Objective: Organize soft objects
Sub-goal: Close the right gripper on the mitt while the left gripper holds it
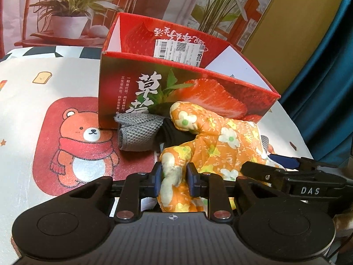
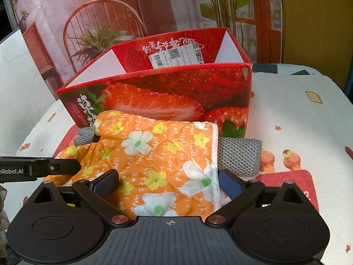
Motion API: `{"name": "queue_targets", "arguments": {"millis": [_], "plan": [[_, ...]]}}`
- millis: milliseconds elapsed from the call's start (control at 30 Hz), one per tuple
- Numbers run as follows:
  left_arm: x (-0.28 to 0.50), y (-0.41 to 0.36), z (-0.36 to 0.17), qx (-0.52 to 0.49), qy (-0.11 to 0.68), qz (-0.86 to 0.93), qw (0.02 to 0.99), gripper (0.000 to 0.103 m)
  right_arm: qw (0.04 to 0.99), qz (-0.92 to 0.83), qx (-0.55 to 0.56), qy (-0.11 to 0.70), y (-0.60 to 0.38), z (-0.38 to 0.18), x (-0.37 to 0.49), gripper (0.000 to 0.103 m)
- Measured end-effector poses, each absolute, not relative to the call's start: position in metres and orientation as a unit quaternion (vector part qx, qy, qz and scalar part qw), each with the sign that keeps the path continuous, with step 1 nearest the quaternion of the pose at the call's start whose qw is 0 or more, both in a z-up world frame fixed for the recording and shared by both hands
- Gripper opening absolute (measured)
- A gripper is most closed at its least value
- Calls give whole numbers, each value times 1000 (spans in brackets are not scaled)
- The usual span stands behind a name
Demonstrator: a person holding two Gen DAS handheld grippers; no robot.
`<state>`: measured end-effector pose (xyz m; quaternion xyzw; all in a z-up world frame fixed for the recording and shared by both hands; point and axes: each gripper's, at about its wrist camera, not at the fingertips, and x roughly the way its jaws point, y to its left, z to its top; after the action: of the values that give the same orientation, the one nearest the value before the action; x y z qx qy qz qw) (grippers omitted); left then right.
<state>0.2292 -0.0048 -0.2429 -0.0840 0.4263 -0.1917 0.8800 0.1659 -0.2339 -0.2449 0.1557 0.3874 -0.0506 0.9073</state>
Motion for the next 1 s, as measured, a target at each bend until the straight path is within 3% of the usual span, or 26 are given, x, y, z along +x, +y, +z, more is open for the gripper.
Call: {"name": "queue_targets", "arguments": {"millis": [267, 633, 800, 1000], "plan": [[233, -4, -250, -87, 430, -189, 878, 26, 905, -52, 173, 385, -242, -248, 163, 78], [237, 3, -256, -116, 438, -189, 871, 33, 895, -35, 190, 402, -249, -257, 177, 77], [234, 2, -254, -108, 428, -200, 875, 23, 889, -25, 197, 413, -251, -259, 184, 72], [228, -1, -239, -91, 404, -205, 887, 17, 893, -8, 181, 411, -248, -244, 183, 48]]}}
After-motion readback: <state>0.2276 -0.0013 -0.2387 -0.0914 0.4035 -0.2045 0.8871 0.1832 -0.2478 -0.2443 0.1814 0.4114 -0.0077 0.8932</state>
